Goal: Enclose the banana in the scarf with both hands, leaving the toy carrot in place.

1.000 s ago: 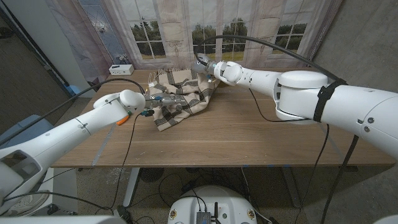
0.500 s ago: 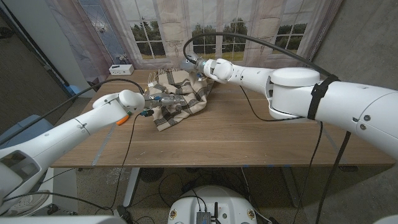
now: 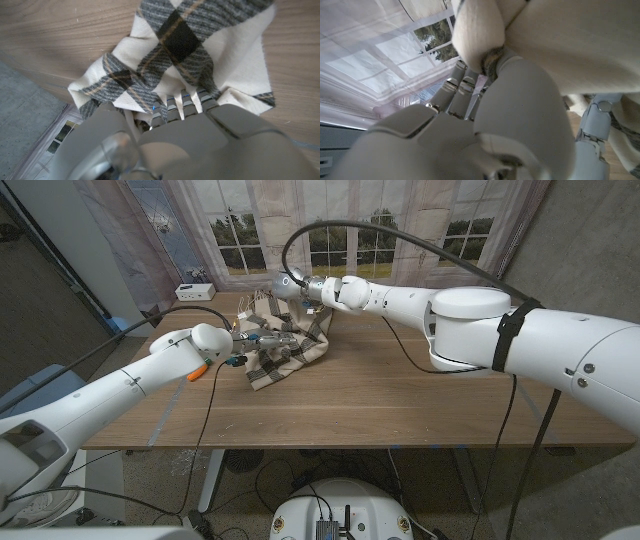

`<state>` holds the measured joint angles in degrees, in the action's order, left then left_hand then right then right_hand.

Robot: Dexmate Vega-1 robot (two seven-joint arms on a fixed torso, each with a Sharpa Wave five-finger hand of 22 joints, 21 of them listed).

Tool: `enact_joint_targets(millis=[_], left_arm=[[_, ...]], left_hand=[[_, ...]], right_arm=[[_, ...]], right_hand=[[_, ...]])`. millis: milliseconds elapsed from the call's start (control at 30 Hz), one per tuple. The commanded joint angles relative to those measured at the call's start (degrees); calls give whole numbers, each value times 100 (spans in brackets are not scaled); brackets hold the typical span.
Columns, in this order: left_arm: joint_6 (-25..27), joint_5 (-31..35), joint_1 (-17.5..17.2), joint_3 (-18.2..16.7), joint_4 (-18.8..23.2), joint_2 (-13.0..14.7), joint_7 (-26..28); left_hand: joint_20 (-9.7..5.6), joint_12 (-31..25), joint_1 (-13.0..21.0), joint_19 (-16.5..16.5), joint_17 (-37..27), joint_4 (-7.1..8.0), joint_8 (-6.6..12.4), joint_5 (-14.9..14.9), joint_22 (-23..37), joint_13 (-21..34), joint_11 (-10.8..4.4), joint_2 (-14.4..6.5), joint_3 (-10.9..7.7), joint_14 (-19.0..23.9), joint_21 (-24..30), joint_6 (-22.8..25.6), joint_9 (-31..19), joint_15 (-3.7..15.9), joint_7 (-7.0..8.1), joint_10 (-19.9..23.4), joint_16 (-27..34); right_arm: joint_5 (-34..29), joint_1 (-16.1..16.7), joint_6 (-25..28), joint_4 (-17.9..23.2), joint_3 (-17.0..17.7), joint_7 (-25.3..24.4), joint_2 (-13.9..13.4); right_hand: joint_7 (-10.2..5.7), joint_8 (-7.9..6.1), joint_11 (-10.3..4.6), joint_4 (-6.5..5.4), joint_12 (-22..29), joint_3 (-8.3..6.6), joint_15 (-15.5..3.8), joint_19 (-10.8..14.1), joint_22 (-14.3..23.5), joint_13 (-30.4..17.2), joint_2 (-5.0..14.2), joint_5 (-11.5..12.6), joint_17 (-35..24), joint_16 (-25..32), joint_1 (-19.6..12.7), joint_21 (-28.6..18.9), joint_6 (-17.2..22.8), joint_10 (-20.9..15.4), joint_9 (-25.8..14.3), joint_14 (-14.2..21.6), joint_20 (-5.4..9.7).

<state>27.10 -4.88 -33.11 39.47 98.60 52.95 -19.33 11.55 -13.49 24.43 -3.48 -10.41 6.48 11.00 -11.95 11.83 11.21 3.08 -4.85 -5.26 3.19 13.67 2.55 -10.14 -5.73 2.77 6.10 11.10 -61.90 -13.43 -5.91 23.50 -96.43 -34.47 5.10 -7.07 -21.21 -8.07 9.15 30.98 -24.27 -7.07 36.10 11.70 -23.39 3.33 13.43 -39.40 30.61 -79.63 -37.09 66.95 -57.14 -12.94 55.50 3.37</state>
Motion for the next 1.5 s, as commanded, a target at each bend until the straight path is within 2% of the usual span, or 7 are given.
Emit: enact_joint_targets(millis=[33,733,933,1200,1333,1433,1500], left_arm=[[-10,-6,-11,9,21,11,-14],[28,1,-82,-17,171,76,20],[36,-4,-101,-28,198,89,31],[35,-13,-127,-47,221,115,41],[50,-9,-122,-44,228,118,32],[46,-2,-115,-42,232,121,25],[46,4,-111,-42,237,122,25]], left_hand=[[53,15,-52,-42,1,4,-1,-36,17,-6,-29,29,43,25,21,32,-13,-26,19,40,-9],[61,31,-72,-43,1,-5,-5,-45,16,-5,-21,24,58,19,19,43,-14,-30,10,44,-16],[64,35,-78,-43,1,-8,-11,-48,16,-5,-21,23,64,16,18,34,-14,-35,14,47,-19],[63,42,-85,-42,1,-12,-13,-51,15,-5,-16,23,71,14,16,33,-14,-29,11,46,-20],[61,45,-88,-42,1,-14,-14,-53,15,-5,-6,22,73,15,16,34,-14,-28,17,47,-21],[58,46,-91,-41,1,-15,-14,-55,15,-4,-3,20,76,14,15,35,-14,-29,11,51,-21],[60,48,-93,-42,1,-16,-14,-55,15,-4,-15,19,77,14,15,36,-14,-29,13,49,-22]], right_arm=[[-224,7,-438,-372,-62,-1160,223],[-369,-57,-770,-248,-243,-2953,164],[-758,50,-727,270,159,-2953,-96],[-1379,364,-552,406,847,-2953,-198],[-1590,524,-391,462,1106,-2953,-232],[-1670,618,-295,502,1254,-2953,-252],[-1720,681,-202,564,1332,-2953,-286]], right_hand=[[3,-35,122,1,27,-6,-652,-34,4,-43,-32,54,-33,-27,-22,-41,31,-156,-3,153,710],[-15,-38,108,-11,10,-16,-654,-105,-22,-123,-52,127,-117,-121,-12,-136,40,-161,2,181,732],[-15,-38,95,-11,0,-20,-653,-118,-29,-131,-60,144,-140,-144,-9,-163,49,-173,10,194,725],[-124,5,63,-12,-119,-36,-652,-126,-53,1,-105,150,-182,-210,25,-235,-1,-192,43,244,659],[-408,214,-132,4,-434,-74,-668,-215,-72,238,-240,110,-165,-498,119,-359,-284,34,109,120,483],[-469,652,-260,-25,-1023,-95,-678,-279,-124,466,-373,123,-248,-823,235,-512,-789,704,155,25,294],[-470,842,-286,-42,-1237,-170,-672,-274,-152,481,-381,174,-244,-1012,400,-486,-1043,909,160,7,263]])
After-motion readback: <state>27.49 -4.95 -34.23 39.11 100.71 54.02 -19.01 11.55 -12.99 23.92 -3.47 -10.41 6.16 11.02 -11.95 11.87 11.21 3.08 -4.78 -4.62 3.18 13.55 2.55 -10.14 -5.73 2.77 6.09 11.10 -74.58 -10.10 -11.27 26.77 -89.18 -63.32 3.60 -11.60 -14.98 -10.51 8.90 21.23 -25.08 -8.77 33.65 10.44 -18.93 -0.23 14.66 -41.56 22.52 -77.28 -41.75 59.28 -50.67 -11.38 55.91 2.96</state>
